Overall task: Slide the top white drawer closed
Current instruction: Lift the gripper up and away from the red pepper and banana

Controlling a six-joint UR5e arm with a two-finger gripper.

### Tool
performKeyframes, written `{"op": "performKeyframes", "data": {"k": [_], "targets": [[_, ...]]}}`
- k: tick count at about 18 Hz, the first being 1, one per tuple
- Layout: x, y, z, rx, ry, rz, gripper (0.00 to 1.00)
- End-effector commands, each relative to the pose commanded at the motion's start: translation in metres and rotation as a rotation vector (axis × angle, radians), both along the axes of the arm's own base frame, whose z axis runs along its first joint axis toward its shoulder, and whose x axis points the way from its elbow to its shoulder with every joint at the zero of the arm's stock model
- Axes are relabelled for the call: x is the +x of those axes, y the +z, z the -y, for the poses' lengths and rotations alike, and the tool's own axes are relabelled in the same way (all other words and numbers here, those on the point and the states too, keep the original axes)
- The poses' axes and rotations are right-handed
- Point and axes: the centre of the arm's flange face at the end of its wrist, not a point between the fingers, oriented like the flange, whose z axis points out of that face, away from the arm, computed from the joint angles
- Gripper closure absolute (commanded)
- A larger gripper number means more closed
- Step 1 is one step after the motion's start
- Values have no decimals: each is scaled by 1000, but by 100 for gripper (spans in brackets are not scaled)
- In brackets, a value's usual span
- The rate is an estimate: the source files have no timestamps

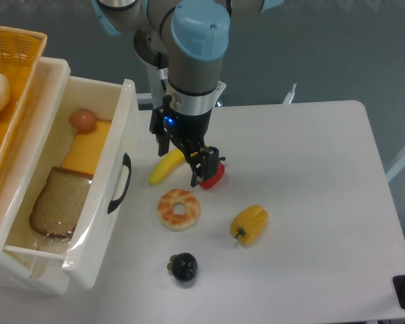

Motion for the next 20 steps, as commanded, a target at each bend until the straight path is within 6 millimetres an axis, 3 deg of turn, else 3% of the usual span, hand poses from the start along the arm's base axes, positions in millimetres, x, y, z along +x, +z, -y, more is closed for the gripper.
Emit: {"op": "performKeyframes", "data": {"k": [8, 10, 15, 20], "targets": [[-15, -9, 10, -19, 54, -10, 0], [-18, -21, 19, -85, 135, -28, 0], [-19, -29, 24, -148, 229, -55, 0], [-14, -45, 30, -166, 428, -15, 0]]}}
